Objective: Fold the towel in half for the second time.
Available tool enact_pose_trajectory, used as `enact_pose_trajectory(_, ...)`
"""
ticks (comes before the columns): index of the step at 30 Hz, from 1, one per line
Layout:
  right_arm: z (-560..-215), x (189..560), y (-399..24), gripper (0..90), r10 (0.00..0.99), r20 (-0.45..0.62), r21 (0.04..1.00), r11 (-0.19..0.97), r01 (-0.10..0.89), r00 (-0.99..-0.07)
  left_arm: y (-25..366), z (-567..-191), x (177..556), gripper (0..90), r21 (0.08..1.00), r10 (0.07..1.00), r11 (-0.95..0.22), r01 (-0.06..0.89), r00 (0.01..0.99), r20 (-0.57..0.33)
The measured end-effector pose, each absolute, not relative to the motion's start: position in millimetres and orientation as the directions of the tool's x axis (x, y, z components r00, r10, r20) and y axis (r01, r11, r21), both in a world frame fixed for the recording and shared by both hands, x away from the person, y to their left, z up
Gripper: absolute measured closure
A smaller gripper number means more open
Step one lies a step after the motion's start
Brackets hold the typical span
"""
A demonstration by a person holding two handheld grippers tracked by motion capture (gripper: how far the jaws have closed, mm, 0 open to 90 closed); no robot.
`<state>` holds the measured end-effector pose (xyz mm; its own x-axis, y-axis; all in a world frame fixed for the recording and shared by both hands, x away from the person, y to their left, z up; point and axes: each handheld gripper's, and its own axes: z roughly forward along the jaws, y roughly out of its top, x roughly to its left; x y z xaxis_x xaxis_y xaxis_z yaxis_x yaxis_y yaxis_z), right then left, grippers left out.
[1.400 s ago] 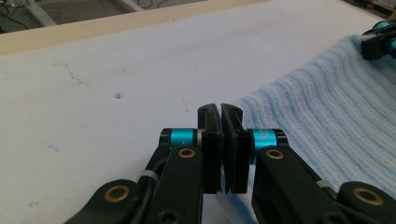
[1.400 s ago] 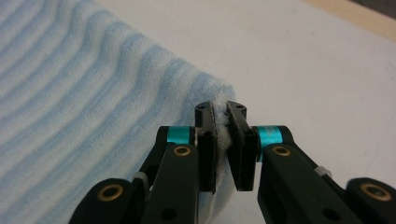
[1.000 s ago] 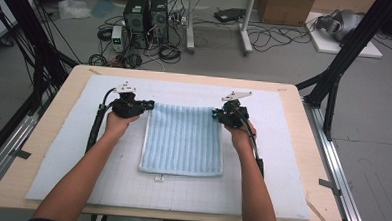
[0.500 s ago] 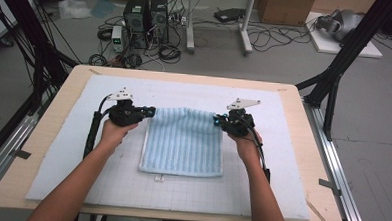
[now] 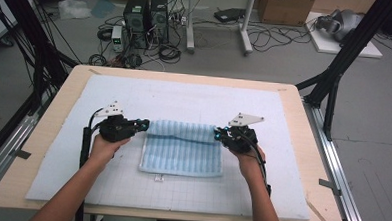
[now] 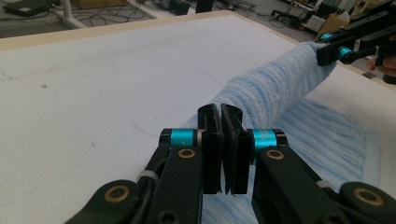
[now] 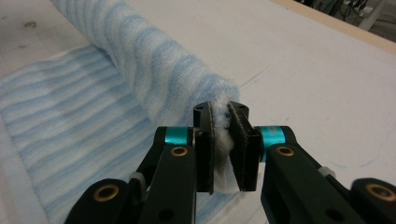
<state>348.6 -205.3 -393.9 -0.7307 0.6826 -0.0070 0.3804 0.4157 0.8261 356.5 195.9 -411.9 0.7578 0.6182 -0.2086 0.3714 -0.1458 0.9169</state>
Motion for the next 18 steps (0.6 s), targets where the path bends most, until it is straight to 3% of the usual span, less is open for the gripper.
enact_pose_trajectory(18,-415.0,302.6,-208.1,81.4,0.664,-0.013,0.833,0.421,0.359,-0.748,200.4,-423.6,313.9,86.2,0.916,0.560,-0.187,0.355,0.805,-0.197)
